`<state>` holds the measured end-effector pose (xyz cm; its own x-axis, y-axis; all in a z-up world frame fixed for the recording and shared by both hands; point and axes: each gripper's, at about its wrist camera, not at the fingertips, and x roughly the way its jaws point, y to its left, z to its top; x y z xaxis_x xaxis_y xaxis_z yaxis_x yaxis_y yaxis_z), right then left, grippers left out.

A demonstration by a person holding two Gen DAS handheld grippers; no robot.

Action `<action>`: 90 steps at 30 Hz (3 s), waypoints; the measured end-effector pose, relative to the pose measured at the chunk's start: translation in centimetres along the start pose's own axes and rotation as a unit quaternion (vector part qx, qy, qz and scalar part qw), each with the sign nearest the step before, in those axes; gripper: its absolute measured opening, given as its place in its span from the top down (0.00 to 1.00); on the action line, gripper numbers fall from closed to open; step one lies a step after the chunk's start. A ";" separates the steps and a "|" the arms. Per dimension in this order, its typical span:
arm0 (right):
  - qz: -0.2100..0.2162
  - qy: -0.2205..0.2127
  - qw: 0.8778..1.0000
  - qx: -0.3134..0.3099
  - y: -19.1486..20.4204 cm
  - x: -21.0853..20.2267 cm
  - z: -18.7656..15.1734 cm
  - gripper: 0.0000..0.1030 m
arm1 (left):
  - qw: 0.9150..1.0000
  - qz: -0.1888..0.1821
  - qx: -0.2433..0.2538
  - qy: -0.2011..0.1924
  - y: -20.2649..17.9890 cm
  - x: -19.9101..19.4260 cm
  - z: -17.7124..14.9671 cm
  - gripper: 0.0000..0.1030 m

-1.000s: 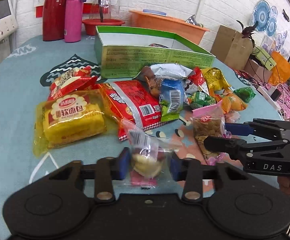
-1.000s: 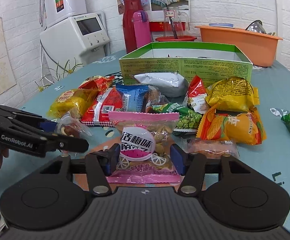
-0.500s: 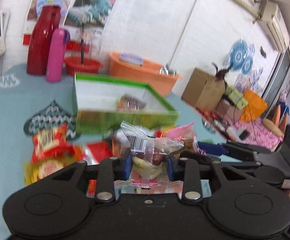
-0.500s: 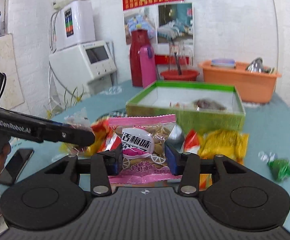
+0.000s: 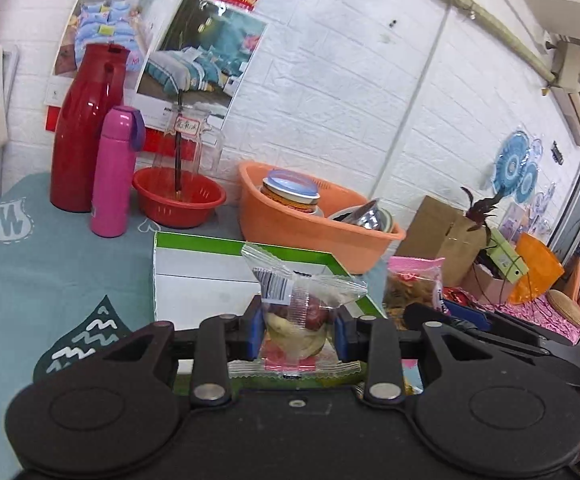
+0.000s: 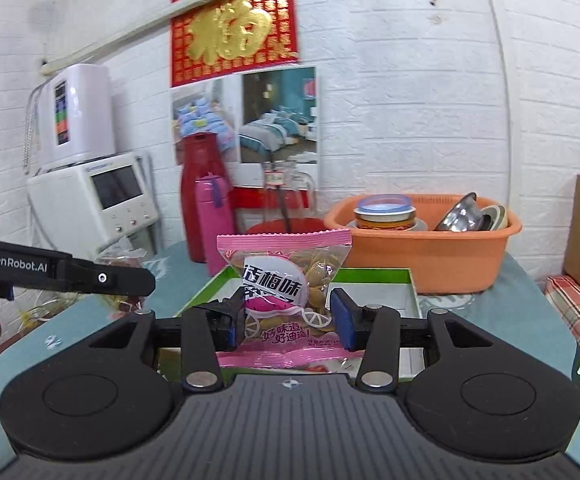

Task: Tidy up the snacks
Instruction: 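Drop the clear pack and the pink pack into the green box, then grasp the green candy with the right gripper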

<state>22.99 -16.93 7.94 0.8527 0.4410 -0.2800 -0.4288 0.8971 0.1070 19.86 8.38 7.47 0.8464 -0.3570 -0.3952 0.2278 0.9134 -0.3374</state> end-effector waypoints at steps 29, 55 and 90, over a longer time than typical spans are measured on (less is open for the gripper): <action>-0.055 -0.003 0.998 -0.008 -2.4 -0.6 -0.3 0.00 | 0.999 0.020 -0.022 0.033 -1.0 1.9 -0.3 0.00; -0.130 0.114 0.985 0.018 -11.6 -5.2 -9.2 0.00 | 0.981 -0.091 0.094 0.144 -12.3 2.1 -10.1 0.00; -0.081 0.136 0.985 0.067 -11.2 -10.4 -12.2 0.51 | 0.943 -0.061 0.272 0.183 -15.8 11.5 -14.6 0.06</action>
<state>15.27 -31.93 -1.95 0.7874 0.2840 -0.5471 -0.2350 0.9588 0.1595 18.92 -13.04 -4.19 0.5967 -0.4191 -0.6843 0.6112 0.7900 0.0492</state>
